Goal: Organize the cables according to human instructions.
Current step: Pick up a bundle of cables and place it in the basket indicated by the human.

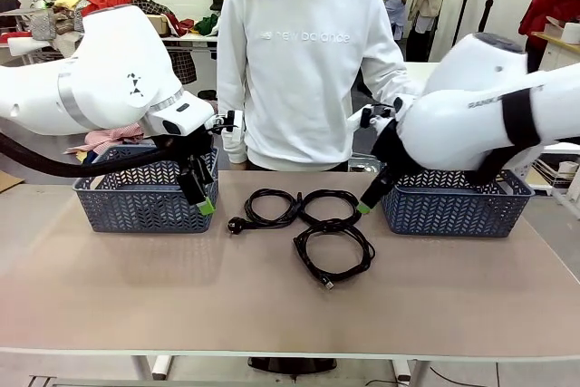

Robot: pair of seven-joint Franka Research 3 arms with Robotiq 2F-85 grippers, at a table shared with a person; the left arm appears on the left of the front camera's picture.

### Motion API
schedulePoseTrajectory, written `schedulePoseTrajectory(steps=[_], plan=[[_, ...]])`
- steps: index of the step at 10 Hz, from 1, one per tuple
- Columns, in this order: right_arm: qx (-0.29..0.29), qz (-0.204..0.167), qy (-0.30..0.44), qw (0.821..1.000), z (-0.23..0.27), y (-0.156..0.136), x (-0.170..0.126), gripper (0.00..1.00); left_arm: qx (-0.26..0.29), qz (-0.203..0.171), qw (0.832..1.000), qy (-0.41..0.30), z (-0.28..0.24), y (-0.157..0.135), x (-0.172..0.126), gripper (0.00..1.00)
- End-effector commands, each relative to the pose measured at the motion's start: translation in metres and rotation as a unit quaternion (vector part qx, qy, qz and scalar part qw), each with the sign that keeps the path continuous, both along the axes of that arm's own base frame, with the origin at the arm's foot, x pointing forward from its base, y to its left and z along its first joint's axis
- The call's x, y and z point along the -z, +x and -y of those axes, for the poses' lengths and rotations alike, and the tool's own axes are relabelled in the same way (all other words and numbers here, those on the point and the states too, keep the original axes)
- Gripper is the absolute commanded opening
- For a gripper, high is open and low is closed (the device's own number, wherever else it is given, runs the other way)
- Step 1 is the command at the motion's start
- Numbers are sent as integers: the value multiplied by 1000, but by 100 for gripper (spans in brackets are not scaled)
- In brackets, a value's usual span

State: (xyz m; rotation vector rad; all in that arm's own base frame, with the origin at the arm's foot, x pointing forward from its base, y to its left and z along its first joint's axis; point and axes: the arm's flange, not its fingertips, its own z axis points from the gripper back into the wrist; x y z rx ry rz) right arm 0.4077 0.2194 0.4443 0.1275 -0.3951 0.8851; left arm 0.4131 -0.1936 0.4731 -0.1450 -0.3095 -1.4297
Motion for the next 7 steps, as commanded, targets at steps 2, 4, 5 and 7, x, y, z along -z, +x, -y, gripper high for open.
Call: schedulePoseTrajectory(steps=[2,4,5,7], plan=[[18,-15,-31,999,-21,10,5,100,-2,-1,1000,-2,0,-1,1,100],[2,-9,-16,1000,-17,3,10,100,-2,-1,1000,-2,0,-1,1,100],[2,-9,-16,1000,-17,3,10,100,-2,-1,1000,-2,0,-1,1,100],[2,-9,-16,1000,-17,3,10,100,-2,-1,1000,-2,0,-1,1,100]])
